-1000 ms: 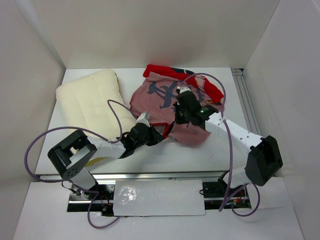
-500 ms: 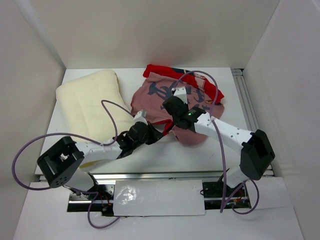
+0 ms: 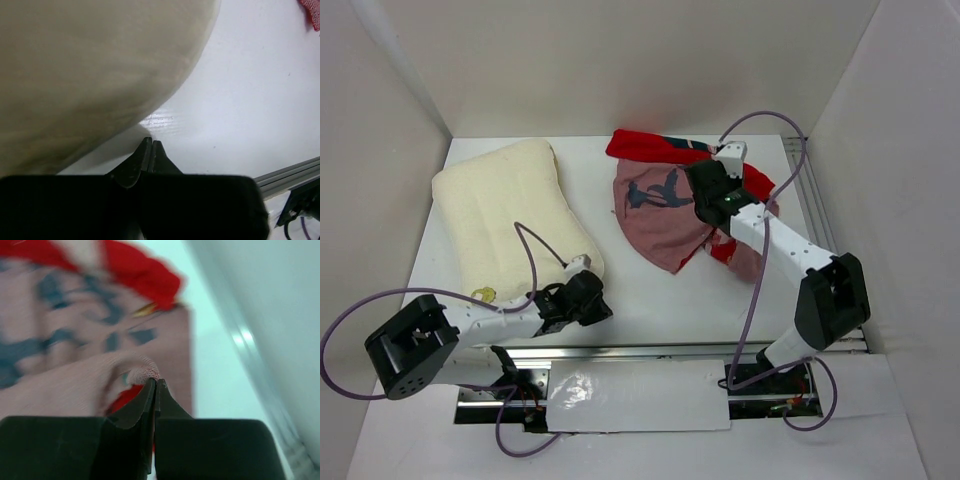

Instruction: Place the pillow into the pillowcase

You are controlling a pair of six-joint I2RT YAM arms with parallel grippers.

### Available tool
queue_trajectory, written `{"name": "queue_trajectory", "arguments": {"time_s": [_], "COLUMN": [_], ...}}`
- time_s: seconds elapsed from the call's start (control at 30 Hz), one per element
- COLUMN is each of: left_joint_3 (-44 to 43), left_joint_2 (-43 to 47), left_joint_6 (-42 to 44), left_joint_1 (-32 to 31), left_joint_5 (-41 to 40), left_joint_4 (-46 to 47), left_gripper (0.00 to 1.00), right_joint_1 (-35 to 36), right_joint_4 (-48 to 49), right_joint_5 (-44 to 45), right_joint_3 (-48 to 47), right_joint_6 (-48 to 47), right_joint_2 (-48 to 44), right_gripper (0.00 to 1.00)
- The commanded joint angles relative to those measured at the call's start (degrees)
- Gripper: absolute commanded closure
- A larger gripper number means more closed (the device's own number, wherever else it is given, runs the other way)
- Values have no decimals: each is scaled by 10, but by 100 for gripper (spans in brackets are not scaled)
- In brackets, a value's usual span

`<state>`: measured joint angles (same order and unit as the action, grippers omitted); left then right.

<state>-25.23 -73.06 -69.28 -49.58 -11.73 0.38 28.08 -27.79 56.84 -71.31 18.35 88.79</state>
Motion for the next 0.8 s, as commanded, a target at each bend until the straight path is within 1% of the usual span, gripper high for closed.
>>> {"name": "queue_trajectory", "arguments": {"time_s": [0.0,0.07,0.1,0.17,0.2,0.27,0.3,0.33,0.37,0.47,0.53,0.57,0.6,0.63,0.77], "left_joint_3": [-3,-24,-47,-76,-108,-132,-148,-155,-160,-179,-200,-208,-215,-227,-240], "left_joint_2": [-5,-5,1,1,1,1,1,1,1,-7,-24,-32,-41,-50,-104], "left_joint_6": [46,69,100,128,156,186,207,218,226,237,244,245,245,231,195], "left_joint_1": [-10,-16,-16,-16,-16,-16,-16,-16,-16,-16,-10,-10,-4,3,20], "left_joint_5": [-8,-15,-15,-15,-15,2,18,28,36,43,55,64,74,80,101], "left_joint_4": [-83,-48,-35,-16,0,25,39,72,88,140,161,170,187,195,247], "left_gripper": [100,100,100,100,100,77,60,48,28,20,18,16,10,8,8], "right_joint_1": [5,5,0,0,5,5,5,5,5,5,5,5,5,5,5], "right_joint_4": [86,86,75,52,45,36,36,29,29,29,29,29,29,29,44], "right_joint_5": [-169,-262,-323,-364,-391,-421,-456,-479,-495,-566,-607,-616,-624,-637,-660], "right_joint_3": [13,21,21,21,26,31,38,38,38,43,43,49,50,56,61], "right_joint_6": [-61,-61,-53,-46,-32,-22,-16,-16,-16,-10,-10,-10,-5,-5,6], "right_joint_2": [-40,-64,-81,-93,-105,-113,-121,-121,-128,-150,-156,-156,-161,-167,-184], "right_gripper": [100,100,100,100,100,100,100,100,100,100,100,100,100,100,100]}}
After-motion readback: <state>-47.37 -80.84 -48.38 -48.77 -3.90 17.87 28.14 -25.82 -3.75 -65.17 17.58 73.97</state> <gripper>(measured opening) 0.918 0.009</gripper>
